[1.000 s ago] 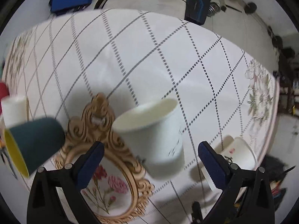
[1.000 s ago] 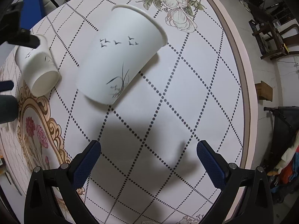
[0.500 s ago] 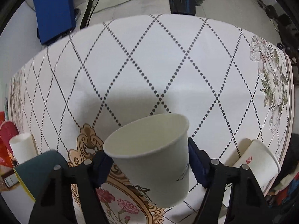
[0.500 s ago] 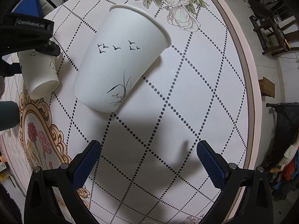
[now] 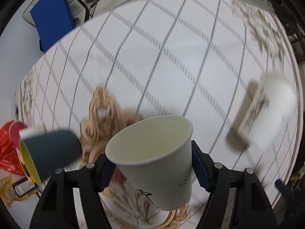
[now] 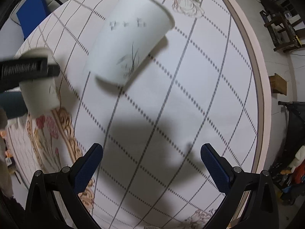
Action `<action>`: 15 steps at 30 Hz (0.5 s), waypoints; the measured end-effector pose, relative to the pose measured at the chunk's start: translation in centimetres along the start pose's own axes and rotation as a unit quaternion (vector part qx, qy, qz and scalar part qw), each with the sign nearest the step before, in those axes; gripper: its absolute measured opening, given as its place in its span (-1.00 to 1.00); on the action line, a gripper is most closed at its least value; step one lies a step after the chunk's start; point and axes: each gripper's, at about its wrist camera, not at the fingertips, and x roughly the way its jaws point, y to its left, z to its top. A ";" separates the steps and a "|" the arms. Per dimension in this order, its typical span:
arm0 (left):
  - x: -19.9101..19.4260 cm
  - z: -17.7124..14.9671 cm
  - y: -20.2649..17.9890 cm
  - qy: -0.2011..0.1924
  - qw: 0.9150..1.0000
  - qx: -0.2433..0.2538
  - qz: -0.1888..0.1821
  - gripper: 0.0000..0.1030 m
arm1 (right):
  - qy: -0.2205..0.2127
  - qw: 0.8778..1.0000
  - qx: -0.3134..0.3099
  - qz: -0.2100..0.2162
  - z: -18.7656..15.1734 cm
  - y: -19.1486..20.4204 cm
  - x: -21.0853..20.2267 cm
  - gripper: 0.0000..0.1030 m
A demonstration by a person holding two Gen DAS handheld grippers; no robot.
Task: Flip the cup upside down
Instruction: 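Lift the cup with the left gripper, stand it upright on the flower frame, release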
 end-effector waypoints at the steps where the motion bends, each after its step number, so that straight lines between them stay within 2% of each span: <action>1: 0.1 -1.1 0.3 0.004 1.000 -0.001 -0.002 0.34 | 0.002 1.000 0.000 0.002 -0.6 0.0 0.0 1.00; 8: 1.0 -9.7 1.4 0.032 0.999 0.004 -0.018 0.34 | 0.028 0.999 0.014 0.006 -6.4 -1.9 1.2 1.00; 15: 2.1 -17.0 1.8 0.056 0.998 0.001 -0.037 0.34 | 0.032 0.999 0.019 -0.012 -13.2 -2.7 1.0 1.00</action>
